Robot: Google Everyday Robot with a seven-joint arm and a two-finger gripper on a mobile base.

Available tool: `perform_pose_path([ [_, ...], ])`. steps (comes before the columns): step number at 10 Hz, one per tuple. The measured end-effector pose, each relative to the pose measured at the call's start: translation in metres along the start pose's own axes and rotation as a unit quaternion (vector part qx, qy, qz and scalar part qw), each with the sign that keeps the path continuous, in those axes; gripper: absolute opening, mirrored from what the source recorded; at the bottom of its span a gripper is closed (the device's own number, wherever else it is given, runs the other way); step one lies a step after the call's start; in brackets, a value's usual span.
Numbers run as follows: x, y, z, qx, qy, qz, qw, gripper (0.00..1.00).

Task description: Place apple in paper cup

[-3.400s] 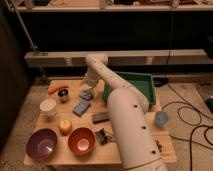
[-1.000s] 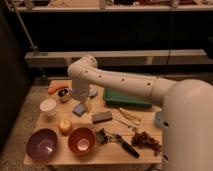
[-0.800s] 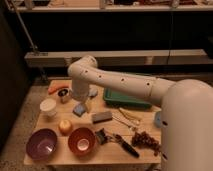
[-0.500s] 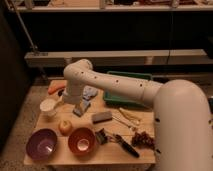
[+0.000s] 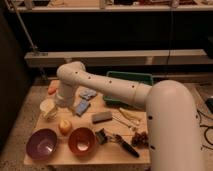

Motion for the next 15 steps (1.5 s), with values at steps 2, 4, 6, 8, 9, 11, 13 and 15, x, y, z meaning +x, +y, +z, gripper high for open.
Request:
perform_pose_path([
  [2,0.0,0.003,0.002,-0.019,0.0,0.015,0.9997,0.8],
  [4,-0.001,0.01,0.02,-0.066,-0.007,0.048,0.9966,0.8],
  [6,-0.001,0.03,0.039,-0.117,-0.007,0.091,0.9889,0.8],
  [8,0.002,0.039,0.043,-0.131,-0.005,0.107,0.9856,0.8],
  [9,0.003,0.044,0.043,-0.133,-0.005,0.111,0.9849,0.8],
  [11,0.01,0.048,0.05,-0.131,-0.008,0.116,0.9845,0.8],
  [13,0.015,0.057,0.061,-0.124,-0.014,0.124,0.9844,0.8],
  [15,0.022,0.06,0.077,-0.114,-0.023,0.127,0.985,0.8],
])
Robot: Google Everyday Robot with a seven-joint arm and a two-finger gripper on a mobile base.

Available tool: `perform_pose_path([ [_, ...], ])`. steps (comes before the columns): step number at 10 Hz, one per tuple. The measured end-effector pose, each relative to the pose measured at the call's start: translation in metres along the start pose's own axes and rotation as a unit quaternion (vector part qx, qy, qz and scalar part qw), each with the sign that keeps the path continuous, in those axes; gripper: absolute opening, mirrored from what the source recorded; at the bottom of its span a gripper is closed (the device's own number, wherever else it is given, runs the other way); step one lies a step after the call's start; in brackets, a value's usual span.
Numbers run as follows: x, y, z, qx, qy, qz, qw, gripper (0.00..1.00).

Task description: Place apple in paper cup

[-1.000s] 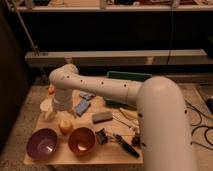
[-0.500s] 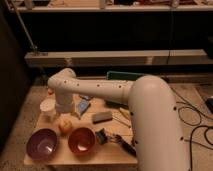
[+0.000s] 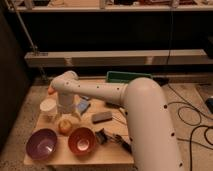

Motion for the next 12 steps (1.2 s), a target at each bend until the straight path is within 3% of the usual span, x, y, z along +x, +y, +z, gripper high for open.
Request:
perform_pose_path([
  [9,0.016,-0.014,0.021,0.011,-0.042,-0.006,0.999,0.8],
  [10,0.015,-0.014,0.022,0.01,-0.048,-0.008,0.9988,0.77],
  [12,0.014,-0.015,0.022,0.016,-0.055,-0.011,0.9983,0.57],
])
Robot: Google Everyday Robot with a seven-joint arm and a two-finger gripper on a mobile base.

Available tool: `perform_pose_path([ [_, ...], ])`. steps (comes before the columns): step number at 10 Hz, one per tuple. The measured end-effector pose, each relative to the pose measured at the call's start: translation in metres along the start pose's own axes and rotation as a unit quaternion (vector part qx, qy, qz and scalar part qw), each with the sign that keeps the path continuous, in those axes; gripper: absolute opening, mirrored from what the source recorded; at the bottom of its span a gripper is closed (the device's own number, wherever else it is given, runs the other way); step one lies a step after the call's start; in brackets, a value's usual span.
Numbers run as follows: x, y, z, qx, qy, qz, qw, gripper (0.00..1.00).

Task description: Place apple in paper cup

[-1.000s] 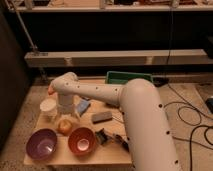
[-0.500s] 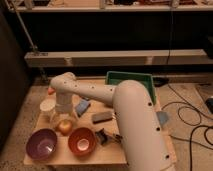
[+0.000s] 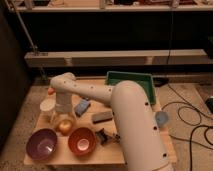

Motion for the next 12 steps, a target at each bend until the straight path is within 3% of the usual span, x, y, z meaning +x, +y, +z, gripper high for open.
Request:
perform_pose_path([
  [3,-0.002,-0.001,0.0,0.013,-0.017,-0.007,0.9997,0.26],
  [6,-0.004,-0.001,-0.003,0.027,-0.028,-0.012,0.9992,0.02],
  [8,-0.008,-0.001,-0.017,0.036,-0.025,-0.013,0.999,0.0],
  [12,-0.022,-0.007,-0.082,0.034,0.012,0.002,0.9994,0.0],
])
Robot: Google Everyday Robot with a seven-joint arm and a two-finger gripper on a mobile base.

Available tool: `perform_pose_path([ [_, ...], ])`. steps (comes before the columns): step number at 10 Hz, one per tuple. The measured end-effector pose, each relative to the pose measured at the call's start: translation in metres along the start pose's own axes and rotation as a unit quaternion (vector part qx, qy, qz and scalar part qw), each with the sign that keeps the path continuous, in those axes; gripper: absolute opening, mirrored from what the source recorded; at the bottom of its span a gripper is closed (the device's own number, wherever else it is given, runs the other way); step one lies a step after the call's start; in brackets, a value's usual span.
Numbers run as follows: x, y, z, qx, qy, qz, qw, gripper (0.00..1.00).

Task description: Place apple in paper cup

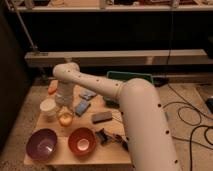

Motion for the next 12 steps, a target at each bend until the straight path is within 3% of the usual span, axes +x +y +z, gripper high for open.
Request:
perform_pose_path([
  [3,0.01,-0.003,-0.042,0.012,0.041,0.013,0.999,0.0],
  [8,0.066,-0.019,-0.083,0.059,0.102,0.012,0.9929,0.0],
  [10,0.078,-0.03,-0.091,0.088,0.117,0.01,0.9891,0.0],
  [12,0.084,-0.042,-0.094,0.143,0.138,0.002,0.9801,0.0],
])
